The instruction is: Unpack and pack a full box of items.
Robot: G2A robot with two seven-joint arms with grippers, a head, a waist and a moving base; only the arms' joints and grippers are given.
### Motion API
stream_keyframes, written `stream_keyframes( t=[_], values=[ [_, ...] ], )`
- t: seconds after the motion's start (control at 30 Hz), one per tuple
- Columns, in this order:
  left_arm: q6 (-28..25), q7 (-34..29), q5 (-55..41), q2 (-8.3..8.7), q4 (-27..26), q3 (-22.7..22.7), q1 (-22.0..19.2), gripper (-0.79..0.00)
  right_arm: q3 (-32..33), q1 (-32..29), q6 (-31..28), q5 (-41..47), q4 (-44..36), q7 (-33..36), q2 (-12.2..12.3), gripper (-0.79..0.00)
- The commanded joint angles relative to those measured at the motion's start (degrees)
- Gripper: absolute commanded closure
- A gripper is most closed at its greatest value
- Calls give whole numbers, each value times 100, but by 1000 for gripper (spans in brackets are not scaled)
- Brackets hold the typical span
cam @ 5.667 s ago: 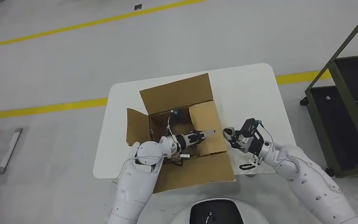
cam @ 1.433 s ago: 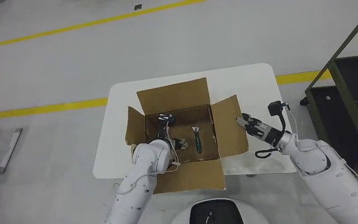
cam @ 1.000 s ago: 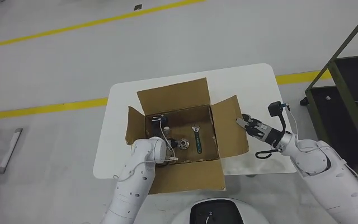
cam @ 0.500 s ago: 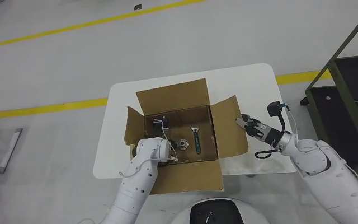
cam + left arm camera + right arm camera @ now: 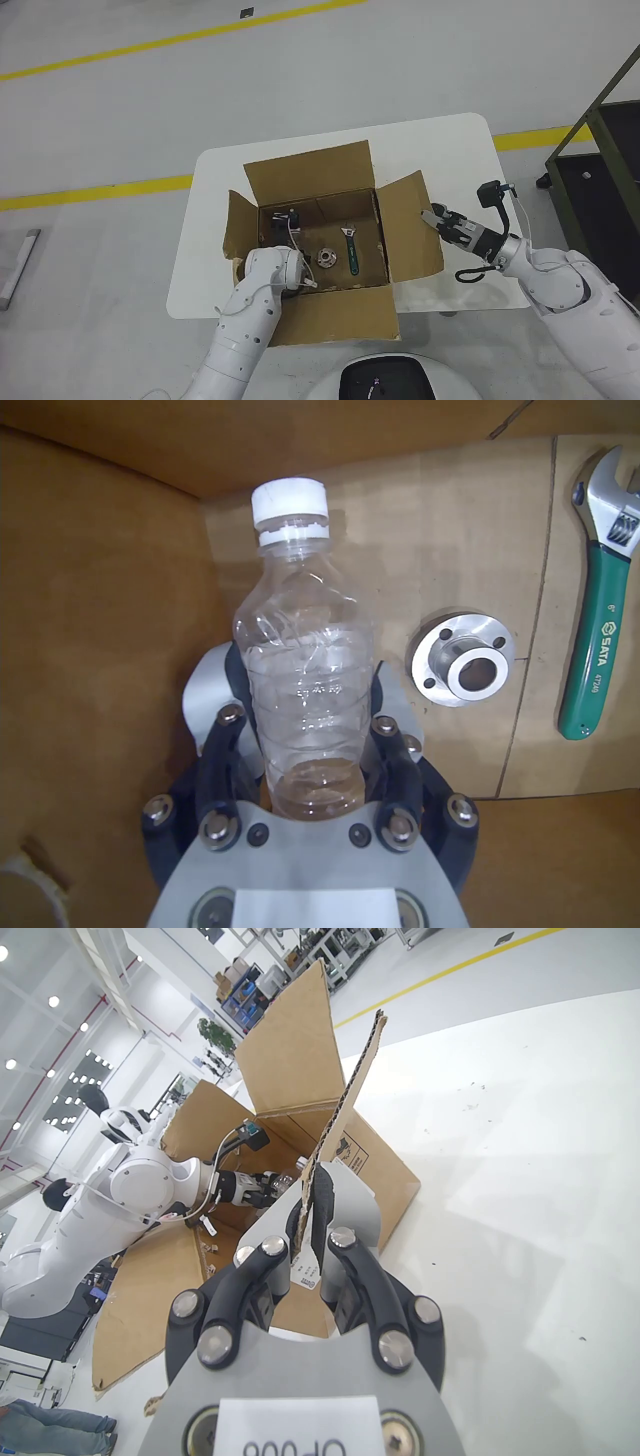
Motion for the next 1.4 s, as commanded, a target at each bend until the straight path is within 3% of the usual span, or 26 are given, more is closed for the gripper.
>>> stream_keyframes(
  t=[0.0,0.2,0.53,0.67,1.0,1.07,1.1,1.37],
  values=[
    [-9,11,-3,-3,-15,-18,8,0,1,8,-13,3,7,-5,1,0],
    [-208,1,-89,-1,-438,-86,121,0,31,27,-19,47,30,-61,3,0],
    [-555,-340,-401,45,-2029,-301,532,0,399,-16,23,83,108,-214,55,0],
    [-432,-480,-268,65,-2623,-425,601,0,605,-24,45,48,136,-224,89,0],
    [-499,-730,-639,126,-3891,-1070,666,0,683,-167,116,-73,-10,-199,116,-3],
    [-514,-774,-655,144,-4149,-1228,677,0,670,-190,130,-93,-35,-209,116,-120],
    [-538,-784,-627,156,-4285,-1308,674,0,670,-197,136,-94,-40,-214,116,-215],
    [-643,-891,-615,237,-4886,-2021,724,0,674,-236,156,-115,-86,-228,122,-326]
  ],
)
